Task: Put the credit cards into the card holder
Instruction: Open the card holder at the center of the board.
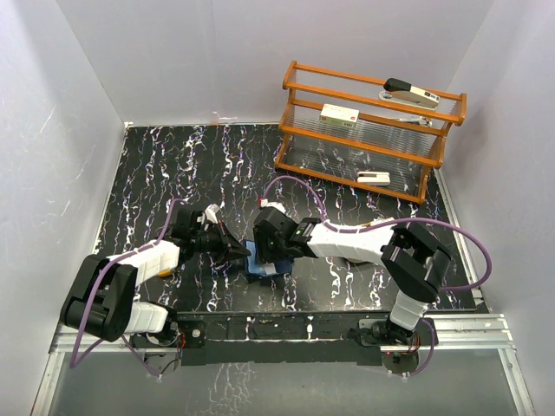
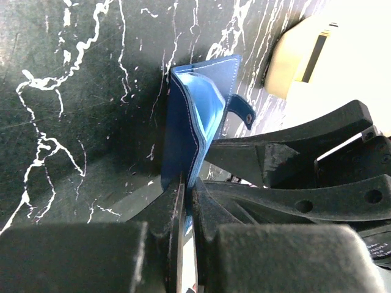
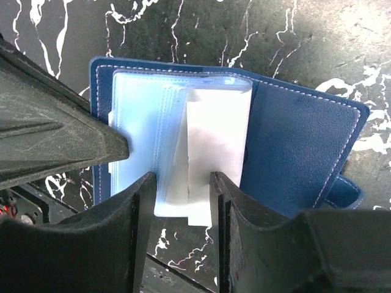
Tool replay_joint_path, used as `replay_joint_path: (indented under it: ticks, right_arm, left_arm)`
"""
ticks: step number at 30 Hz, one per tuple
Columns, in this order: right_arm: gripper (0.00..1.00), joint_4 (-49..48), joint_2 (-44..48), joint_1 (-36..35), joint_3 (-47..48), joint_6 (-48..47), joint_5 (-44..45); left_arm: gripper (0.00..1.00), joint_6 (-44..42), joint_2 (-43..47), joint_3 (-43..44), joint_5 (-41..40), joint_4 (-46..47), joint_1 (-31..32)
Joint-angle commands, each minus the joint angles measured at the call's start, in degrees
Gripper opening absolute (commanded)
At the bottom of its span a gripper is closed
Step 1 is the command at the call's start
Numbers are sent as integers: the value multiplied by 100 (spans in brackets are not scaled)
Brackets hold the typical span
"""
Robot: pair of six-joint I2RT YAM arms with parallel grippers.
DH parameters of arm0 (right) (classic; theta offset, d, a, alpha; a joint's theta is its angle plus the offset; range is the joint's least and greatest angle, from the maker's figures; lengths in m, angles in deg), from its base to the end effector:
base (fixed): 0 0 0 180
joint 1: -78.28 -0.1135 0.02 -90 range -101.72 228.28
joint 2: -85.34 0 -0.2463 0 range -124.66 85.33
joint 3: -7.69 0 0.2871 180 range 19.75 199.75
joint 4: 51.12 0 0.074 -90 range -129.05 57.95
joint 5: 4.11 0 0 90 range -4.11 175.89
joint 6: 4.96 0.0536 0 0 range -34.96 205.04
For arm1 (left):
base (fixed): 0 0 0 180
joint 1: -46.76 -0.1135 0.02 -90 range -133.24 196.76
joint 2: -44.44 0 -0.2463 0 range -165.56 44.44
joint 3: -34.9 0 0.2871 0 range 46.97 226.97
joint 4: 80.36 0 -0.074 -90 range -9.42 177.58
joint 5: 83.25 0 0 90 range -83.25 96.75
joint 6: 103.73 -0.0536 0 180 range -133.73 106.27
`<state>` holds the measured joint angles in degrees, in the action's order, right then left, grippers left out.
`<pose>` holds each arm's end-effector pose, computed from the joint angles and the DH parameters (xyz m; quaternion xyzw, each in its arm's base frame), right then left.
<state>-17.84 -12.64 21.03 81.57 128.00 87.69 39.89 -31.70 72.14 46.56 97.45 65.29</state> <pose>0.2097 0.3229 0.1327 -0.1150 0.9527 0.2058 0.1917 0.2463 -0.1187 0.0966 -0.1236 0.8586 -0.4797 0.1321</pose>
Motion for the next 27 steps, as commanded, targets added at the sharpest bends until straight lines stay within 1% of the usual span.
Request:
replay_joint_path:
  ticks: [1, 5, 9, 12, 16, 17, 19, 22, 23, 25, 27]
  right_arm:
    - [38, -91, 206, 4, -53, 83, 390]
    - [40, 250, 291, 4, 99, -15, 641]
    - [40, 612, 497, 4, 107, 22, 1192]
    - [40, 867, 579, 4, 110, 31, 1498]
    - [40, 1047, 581, 4, 83, 6, 1677]
    - [40, 1053, 592, 8, 70, 4, 1676]
    - [40, 1004, 601, 4, 31, 21, 1630]
    - [40, 790, 514, 4, -27, 44, 1541]
    - [40, 868, 450, 2, 23, 67, 1603]
    - [40, 973, 360, 4, 63, 97, 1724]
    - [40, 878, 401, 4, -42, 70, 1700]
  left_arm:
    - [0, -317, 9, 200, 41, -486, 20]
    - [0, -459, -49, 259, -18, -650, 20]
    - [0, -504, -33, 277, -147, -789, 17]
    - [0, -441, -37, 236, -103, -694, 20]
    - [0, -367, -9, 194, -70, -573, 20]
    - [2, -356, -2, 186, -66, -564, 17]
    - [11, -340, 2, 175, -60, -520, 20]
    - [21, -302, -50, 156, -102, -446, 20]
    - [24, -279, -95, 154, -118, -431, 20]
    - [29, -229, -173, 152, -115, -380, 20]
    - [32, -202, -195, 148, -162, -355, 20]
